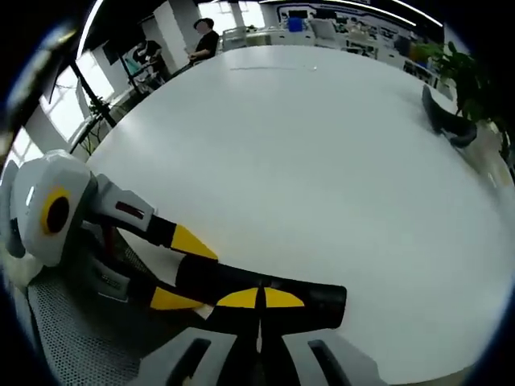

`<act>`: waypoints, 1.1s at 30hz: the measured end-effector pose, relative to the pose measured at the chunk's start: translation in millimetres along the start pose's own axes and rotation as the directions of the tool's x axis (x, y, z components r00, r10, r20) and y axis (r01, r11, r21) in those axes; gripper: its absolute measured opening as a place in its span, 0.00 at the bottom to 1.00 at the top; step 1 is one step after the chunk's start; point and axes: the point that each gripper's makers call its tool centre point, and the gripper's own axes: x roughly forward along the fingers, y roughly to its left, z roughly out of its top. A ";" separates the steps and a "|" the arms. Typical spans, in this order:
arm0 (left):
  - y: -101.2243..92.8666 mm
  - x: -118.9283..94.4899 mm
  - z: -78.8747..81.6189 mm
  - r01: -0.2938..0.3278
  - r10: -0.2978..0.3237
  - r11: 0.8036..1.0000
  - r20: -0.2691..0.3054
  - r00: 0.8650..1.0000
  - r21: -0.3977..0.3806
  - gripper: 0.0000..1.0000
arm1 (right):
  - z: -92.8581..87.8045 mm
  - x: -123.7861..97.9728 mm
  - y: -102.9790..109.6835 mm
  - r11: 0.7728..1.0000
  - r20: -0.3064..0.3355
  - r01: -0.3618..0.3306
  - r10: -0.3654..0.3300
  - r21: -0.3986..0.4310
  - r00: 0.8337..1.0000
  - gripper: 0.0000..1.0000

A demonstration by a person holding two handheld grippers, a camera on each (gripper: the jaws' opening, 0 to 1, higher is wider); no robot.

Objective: Press the specified remote control buttons in sequence, fully releasing each button before pressing the next.

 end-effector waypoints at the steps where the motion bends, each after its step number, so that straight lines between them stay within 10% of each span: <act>1: 0.1 0.0 0.0 0.000 0.000 1.000 0.000 1.000 -0.001 0.24 | 0.0 -0.1 0.8 1.000 0.002 0.002 -0.002 -0.002 1.000 0.00; 6: 0.0 0.6 0.4 -0.002 0.002 1.000 -0.002 1.000 0.000 0.24 | -0.1 -1.2 1.4 1.000 0.022 0.009 -0.009 -0.010 1.000 0.00; 17: -3.3 0.3 0.7 0.027 -0.027 0.999 -0.002 1.000 0.026 0.24 | 2.2 -4.7 8.6 0.953 0.037 -0.141 0.136 0.267 0.990 0.00; 33: -8.5 2.7 3.2 0.048 -0.048 0.998 0.000 0.999 0.039 0.24 | -2.9 -2.6 -2.2 0.926 0.046 -0.124 0.115 0.358 0.992 0.00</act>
